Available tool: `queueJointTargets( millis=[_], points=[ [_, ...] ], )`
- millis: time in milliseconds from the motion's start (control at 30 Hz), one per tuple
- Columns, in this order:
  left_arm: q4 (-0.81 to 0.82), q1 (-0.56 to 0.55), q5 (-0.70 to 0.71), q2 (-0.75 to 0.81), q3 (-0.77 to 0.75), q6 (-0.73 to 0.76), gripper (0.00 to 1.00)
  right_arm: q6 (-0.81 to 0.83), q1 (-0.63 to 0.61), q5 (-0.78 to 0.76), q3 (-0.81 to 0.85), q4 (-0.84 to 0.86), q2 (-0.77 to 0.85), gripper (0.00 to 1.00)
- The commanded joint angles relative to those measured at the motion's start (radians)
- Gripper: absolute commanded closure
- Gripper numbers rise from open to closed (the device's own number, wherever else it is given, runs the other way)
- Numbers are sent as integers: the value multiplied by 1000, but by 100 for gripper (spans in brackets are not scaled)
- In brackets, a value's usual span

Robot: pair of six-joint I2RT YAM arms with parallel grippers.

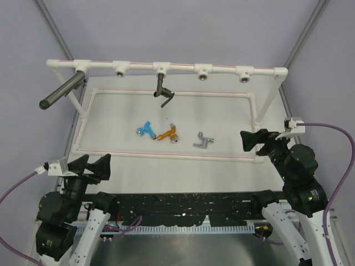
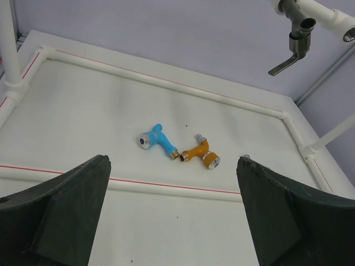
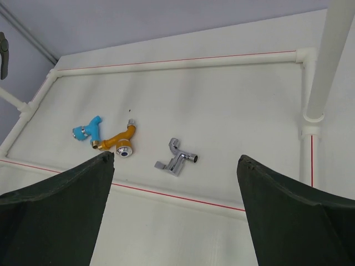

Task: Install the water faucets

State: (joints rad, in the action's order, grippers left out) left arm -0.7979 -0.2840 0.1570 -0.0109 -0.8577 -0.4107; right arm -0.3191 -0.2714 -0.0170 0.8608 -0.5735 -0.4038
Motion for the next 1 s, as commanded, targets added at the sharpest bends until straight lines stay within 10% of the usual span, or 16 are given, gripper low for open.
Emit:
queueJointTargets(
  millis=[0, 967],
  points=[
    [60, -1, 3, 124, 9, 6, 0, -64, -5, -72, -19, 1, 0, 4],
    [95, -1, -261, 140, 344, 39, 0, -942, 6, -123, -585, 154, -231, 4]
  ],
)
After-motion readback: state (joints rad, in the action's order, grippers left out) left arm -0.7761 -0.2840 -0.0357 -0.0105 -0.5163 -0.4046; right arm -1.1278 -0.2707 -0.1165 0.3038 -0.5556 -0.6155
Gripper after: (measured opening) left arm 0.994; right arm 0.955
